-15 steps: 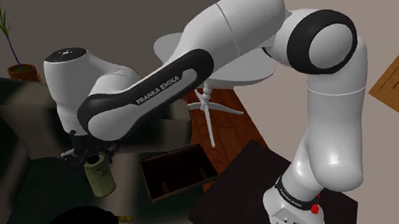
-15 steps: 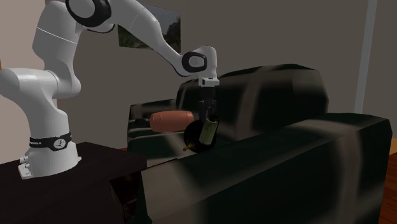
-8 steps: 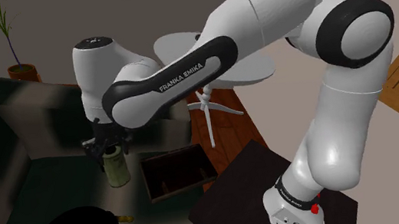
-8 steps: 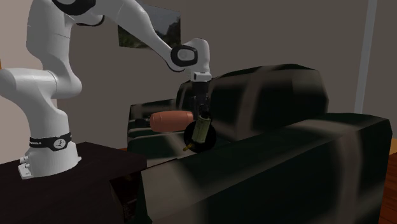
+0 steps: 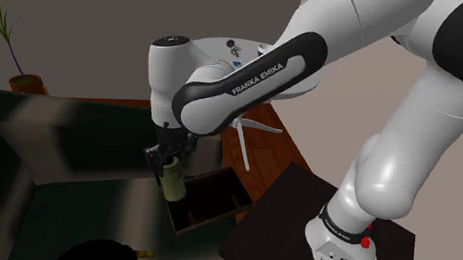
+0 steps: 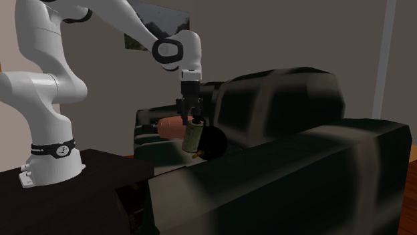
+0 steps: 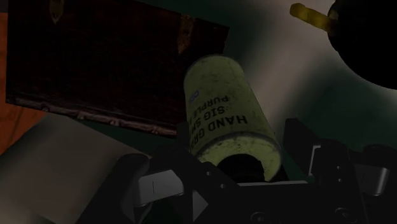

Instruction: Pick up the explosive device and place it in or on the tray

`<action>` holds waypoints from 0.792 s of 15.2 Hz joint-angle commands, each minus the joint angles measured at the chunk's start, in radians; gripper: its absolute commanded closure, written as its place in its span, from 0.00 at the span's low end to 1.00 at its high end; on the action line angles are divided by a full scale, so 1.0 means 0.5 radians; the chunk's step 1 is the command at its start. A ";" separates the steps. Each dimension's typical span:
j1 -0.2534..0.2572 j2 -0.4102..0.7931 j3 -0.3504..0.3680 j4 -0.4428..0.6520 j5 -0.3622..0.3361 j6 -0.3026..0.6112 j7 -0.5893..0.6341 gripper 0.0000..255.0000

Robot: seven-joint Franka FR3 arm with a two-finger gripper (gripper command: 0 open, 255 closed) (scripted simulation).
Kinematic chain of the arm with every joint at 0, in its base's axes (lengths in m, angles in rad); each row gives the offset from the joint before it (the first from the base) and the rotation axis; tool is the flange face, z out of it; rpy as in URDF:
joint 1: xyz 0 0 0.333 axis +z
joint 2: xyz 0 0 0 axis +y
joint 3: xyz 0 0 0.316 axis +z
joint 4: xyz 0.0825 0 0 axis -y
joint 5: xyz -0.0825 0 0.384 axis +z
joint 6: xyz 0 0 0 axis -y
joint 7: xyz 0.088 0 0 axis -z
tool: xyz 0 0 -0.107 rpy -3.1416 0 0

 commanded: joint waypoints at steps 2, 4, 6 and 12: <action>-0.043 -0.231 -0.060 -0.206 0.116 -0.009 -0.182 1.00; -0.061 -0.367 -0.113 -0.325 0.170 -0.023 -0.294 1.00; -0.076 -0.500 -0.174 -0.436 0.210 -0.045 -0.402 1.00; -0.107 -0.702 -0.295 -0.649 0.241 -0.039 -0.586 1.00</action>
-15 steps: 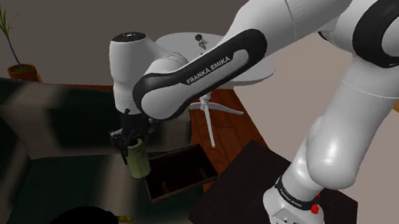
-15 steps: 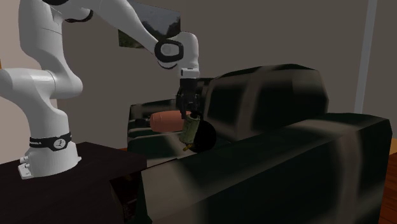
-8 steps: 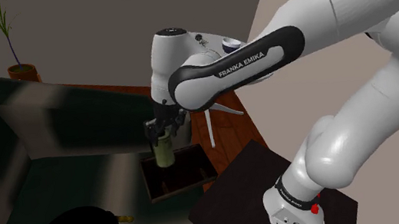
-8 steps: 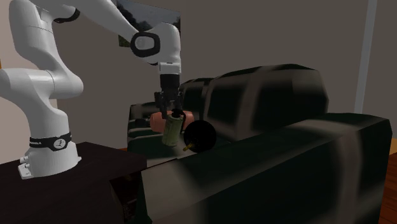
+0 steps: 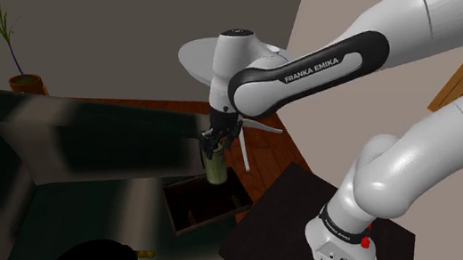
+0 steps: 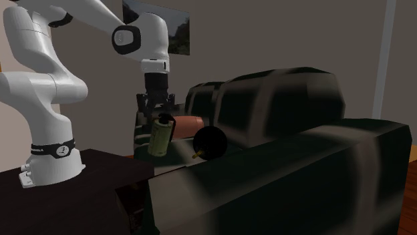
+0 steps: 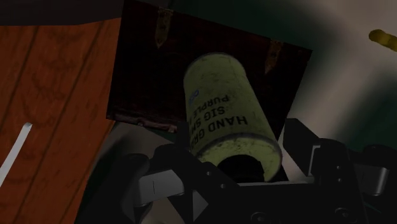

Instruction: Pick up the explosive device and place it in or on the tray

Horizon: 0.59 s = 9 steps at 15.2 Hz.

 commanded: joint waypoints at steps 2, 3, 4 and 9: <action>-0.005 0.039 0.002 -0.048 -0.002 0.088 -0.009 1.00; -0.006 0.058 0.005 -0.061 -0.004 0.120 -0.007 1.00; -0.007 0.078 0.009 -0.074 -0.005 0.152 -0.005 1.00; -0.014 0.187 0.027 -0.131 -0.019 0.317 0.008 1.00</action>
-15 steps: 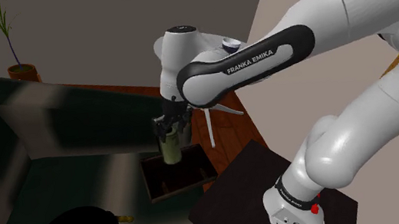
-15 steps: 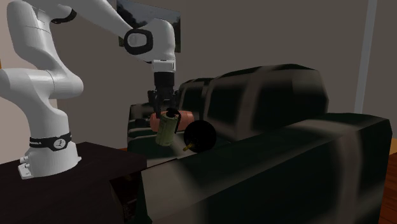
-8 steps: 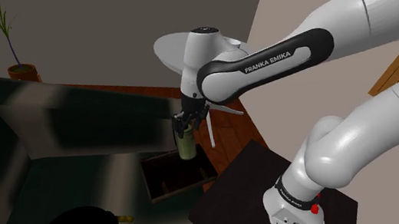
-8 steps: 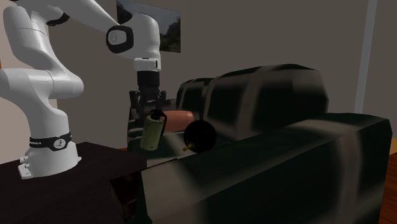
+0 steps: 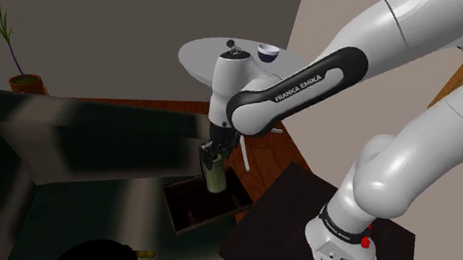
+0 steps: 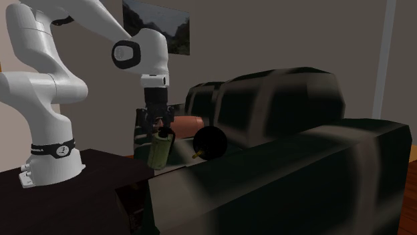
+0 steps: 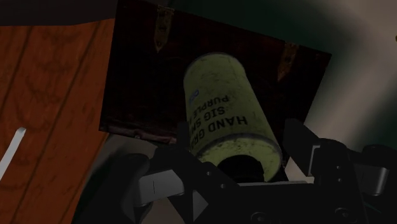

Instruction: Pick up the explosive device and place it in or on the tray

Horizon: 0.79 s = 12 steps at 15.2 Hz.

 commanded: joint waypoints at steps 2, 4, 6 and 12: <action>-0.006 0.074 0.012 -0.026 -0.012 0.102 0.012 1.00; -0.010 0.124 0.020 -0.044 -0.023 0.169 0.021 1.00; -0.016 0.177 0.027 -0.060 -0.036 0.237 0.031 1.00; -0.031 0.316 0.041 -0.089 -0.082 0.402 0.064 1.00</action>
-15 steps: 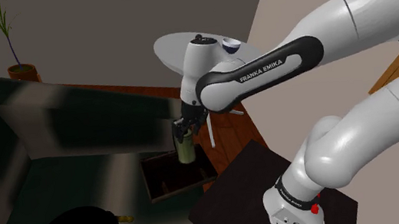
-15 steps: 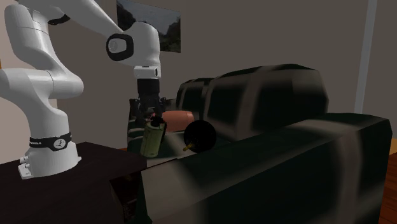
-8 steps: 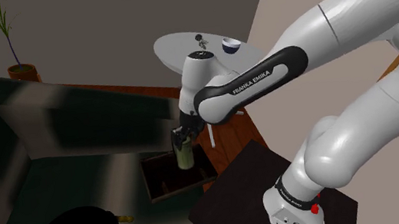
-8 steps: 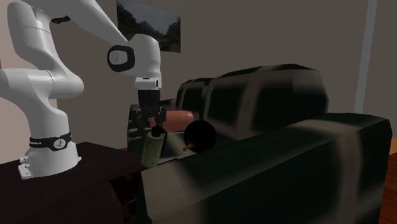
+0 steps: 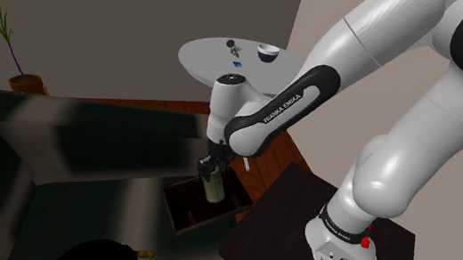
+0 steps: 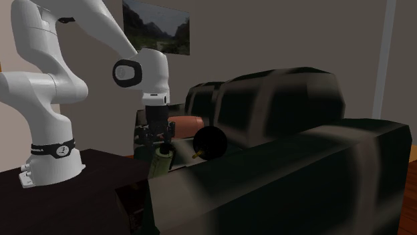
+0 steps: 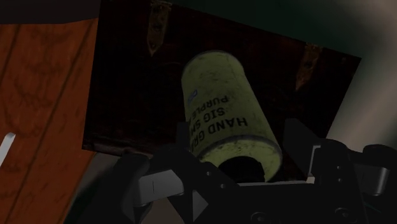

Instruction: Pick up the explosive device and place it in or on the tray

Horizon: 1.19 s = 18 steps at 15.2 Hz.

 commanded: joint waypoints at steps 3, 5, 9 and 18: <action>-0.001 0.021 0.003 -0.002 -0.006 0.015 0.007 1.00; -0.001 0.021 0.003 -0.002 -0.006 0.015 0.007 1.00; 0.002 0.023 0.006 0.001 -0.007 0.015 0.013 0.00; 0.023 -0.238 -0.028 0.065 0.067 -0.307 -0.051 0.00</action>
